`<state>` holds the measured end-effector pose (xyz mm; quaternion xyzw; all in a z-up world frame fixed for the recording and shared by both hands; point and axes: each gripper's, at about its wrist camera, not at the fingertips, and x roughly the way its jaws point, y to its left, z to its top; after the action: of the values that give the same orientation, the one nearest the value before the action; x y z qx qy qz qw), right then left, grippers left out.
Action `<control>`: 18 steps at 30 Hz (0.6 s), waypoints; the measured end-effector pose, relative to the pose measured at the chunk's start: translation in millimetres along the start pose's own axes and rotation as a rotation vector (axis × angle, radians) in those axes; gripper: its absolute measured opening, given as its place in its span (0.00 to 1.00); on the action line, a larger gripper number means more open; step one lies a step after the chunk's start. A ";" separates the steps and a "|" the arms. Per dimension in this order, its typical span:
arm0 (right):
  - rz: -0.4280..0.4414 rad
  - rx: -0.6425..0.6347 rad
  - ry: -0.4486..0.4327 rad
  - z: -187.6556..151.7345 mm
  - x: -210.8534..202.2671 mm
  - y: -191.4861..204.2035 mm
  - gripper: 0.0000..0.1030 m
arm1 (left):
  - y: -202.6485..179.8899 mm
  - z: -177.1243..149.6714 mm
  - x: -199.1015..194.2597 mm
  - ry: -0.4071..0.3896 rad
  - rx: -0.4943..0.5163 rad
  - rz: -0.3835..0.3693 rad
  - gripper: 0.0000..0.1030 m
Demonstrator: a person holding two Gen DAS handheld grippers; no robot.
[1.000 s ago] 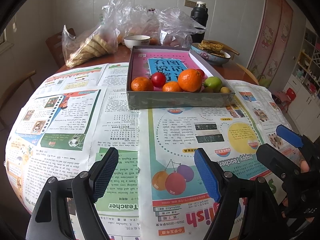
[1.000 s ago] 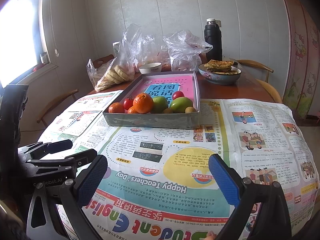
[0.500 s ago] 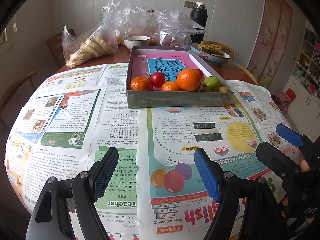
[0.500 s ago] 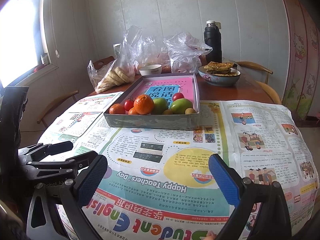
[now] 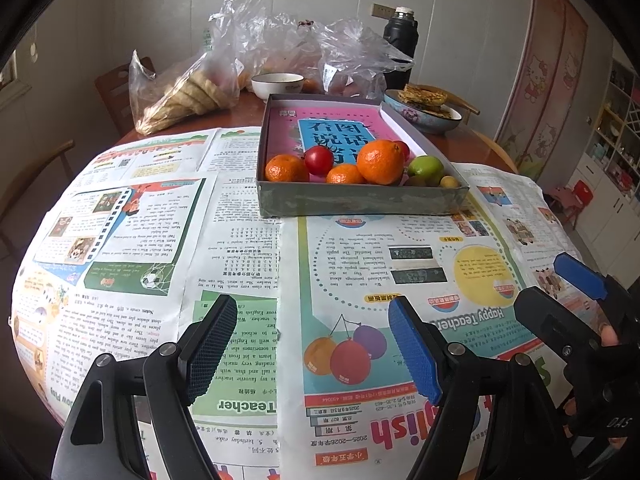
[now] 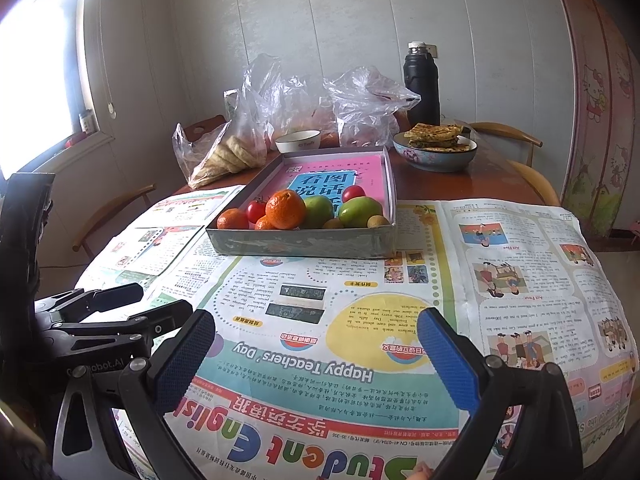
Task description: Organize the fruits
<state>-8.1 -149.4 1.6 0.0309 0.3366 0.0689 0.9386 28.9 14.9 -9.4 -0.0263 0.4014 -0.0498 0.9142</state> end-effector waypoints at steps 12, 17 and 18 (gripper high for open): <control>0.003 0.006 -0.001 0.8 -1.4 2.7 0.99 | -2.2 -1.1 -0.9 -0.002 0.008 0.000 0.77; 0.002 0.006 0.000 0.9 -1.6 2.5 0.99 | 1.1 0.2 -1.6 0.000 -0.002 0.001 0.77; 0.002 0.006 -0.001 1.1 -1.8 2.4 0.99 | 2.0 0.2 -2.0 -0.001 -0.004 0.005 0.77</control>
<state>-9.0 -147.3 3.9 0.0343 0.3363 0.0685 0.9386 27.9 17.1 -8.0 -0.0271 0.4010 -0.0470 0.9145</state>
